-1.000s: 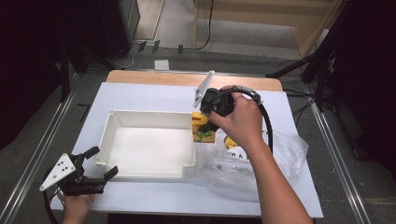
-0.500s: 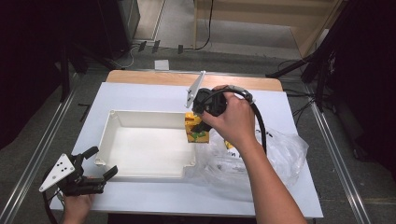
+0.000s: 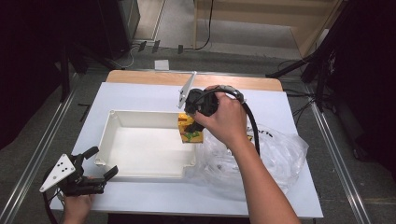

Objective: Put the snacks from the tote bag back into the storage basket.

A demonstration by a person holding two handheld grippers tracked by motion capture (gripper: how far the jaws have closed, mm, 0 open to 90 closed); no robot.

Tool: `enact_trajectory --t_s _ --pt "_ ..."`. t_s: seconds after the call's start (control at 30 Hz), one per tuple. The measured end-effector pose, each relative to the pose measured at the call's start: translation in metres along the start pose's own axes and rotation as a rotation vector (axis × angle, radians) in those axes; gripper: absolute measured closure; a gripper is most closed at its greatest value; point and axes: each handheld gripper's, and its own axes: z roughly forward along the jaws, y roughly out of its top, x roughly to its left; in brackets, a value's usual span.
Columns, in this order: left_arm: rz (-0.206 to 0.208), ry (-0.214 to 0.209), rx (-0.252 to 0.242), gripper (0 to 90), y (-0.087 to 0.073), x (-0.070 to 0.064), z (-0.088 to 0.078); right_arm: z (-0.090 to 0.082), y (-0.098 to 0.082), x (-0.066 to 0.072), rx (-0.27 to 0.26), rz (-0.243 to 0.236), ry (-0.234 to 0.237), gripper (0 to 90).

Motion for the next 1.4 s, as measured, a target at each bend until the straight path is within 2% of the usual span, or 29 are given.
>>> enact_trajectory --t_s 0.3,0.97,1.13,1.17,1.4 --pt "0.005 -0.002 0.004 0.0 0.000 -0.001 0.001 0.006 0.006 -0.001 -0.003 -0.014 0.000 52.0" --pt "0.009 -0.006 0.010 0.0 0.000 -0.001 0.001 0.017 0.014 -0.002 -0.004 -0.015 0.019 51.9" --pt "0.009 -0.008 0.010 0.0 0.000 -0.001 0.001 0.018 0.017 -0.002 -0.017 -0.017 0.027 51.9" --pt "0.010 -0.007 0.009 0.0 0.000 -0.001 0.001 0.018 0.018 -0.003 -0.022 -0.024 0.016 51.9" --pt "0.007 -0.007 0.008 0.0 0.000 -0.001 0.001 0.021 0.018 -0.003 -0.019 -0.022 0.034 51.9"
